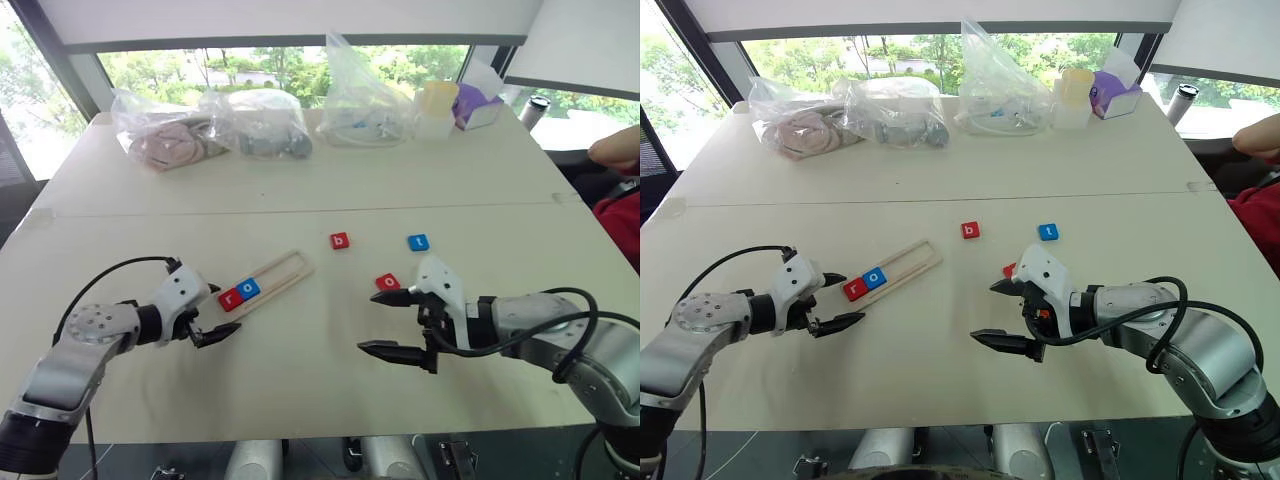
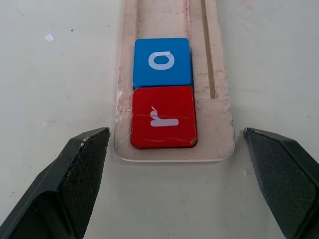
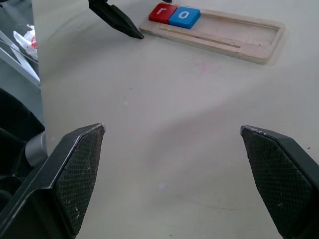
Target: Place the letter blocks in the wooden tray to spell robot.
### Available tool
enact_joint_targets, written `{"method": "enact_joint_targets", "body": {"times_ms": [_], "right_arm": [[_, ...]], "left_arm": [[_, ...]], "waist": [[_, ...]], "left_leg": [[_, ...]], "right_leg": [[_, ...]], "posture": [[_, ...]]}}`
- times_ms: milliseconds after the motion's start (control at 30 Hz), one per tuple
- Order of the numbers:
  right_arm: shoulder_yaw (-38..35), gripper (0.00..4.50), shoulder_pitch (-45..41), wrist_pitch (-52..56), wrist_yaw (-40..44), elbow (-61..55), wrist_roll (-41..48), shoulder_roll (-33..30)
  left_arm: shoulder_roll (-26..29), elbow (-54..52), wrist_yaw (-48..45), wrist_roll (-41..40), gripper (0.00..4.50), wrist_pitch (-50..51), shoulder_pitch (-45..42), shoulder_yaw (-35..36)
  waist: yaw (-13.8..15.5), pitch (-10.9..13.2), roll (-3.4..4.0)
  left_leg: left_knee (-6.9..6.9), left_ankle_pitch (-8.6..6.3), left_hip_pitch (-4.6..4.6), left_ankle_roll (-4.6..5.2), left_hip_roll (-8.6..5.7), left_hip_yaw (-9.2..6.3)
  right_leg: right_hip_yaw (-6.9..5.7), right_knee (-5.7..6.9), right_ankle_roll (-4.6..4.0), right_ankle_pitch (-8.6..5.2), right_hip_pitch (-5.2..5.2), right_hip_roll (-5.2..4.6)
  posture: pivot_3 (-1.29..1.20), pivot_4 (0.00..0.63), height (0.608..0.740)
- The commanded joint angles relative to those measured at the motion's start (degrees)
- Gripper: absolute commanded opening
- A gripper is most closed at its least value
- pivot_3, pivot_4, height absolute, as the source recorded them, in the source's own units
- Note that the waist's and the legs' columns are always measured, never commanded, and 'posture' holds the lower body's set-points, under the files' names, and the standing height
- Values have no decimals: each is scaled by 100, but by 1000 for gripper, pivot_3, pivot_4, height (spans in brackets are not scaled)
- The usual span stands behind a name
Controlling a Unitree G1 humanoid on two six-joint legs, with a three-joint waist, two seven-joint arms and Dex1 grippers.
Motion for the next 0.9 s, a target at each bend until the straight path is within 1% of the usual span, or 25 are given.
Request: {"method": "enact_joint_targets", "body": {"times_ms": [33,67,100,233,333,433,533,600,667,900], "right_arm": [[-5,4500,-61,-42,-43,-66,-18,32],[-23,4500,-48,-35,-51,-72,-11,30],[-48,4500,-25,-27,-64,-78,-6,25],[-185,4500,92,-12,-118,-63,-14,-33],[-275,4500,157,-7,-150,-35,-11,-67],[-335,4500,246,-31,-187,8,-44,-86],[-355,4500,373,-97,-265,41,-131,-50],[-366,4500,437,-98,-333,18,-128,13],[-377,4500,502,-71,-429,-61,-99,93],[-396,4500,609,-3,-635,-192,-55,225]], "left_arm": [[-73,195,-43,158,3733,2,52,-263],[-67,206,-67,166,3361,-3,45,-255],[-44,228,-109,182,3158,-30,23,-253],[12,369,-379,176,3158,-561,-379,-138],[244,526,-790,370,3158,-949,-723,-313],[401,948,-1472,440,3158,-1395,-1255,-597],[326,1325,-2153,270,3158,-1511,-1754,-849],[286,1661,-2444,438,3158,-1758,-2062,-1065],[108,2109,-2590,567,3158,-2018,-2414,-1230],[-324,3018,-2792,880,3158,-2639,-2941,-1483]], "waist": [[1,-5,9],[1,-7,11],[1,-7,12],[8,-7,12],[-11,-5,8],[-15,-3,5],[-15,-3,5],[-17,-3,5],[-24,-2,4],[-29,-2,2]], "left_leg": [[0,0,0,0,0,0],[0,0,0,0,-1,0],[0,0,1,0,-1,-1],[2,0,0,0,0,-4],[10,0,-11,0,1,-8],[8,0,-13,0,1,-6],[2,0,-15,0,1,-5],[-3,0,-15,0,1,-4],[-4,0,-16,1,0,-5],[-1,1,-17,1,1,-6]], "right_leg": [[0,-1,0,0,1,0],[0,-2,0,0,2,-1],[0,-1,0,0,3,0],[-5,0,0,0,3,0],[-12,-1,0,0,1,2],[-12,-1,0,0,-3,3],[-13,-1,0,0,-6,4],[-12,-3,1,0,-6,5],[-12,-4,2,1,-8,8],[-11,4,15,8,-10,11]], "posture": [[0,150,740],[0,150,740],[0,150,740],[0,150,740],[0,150,740],[0,150,740],[0,150,740],[0,150,740],[0,150,740],[0,150,740]]}}
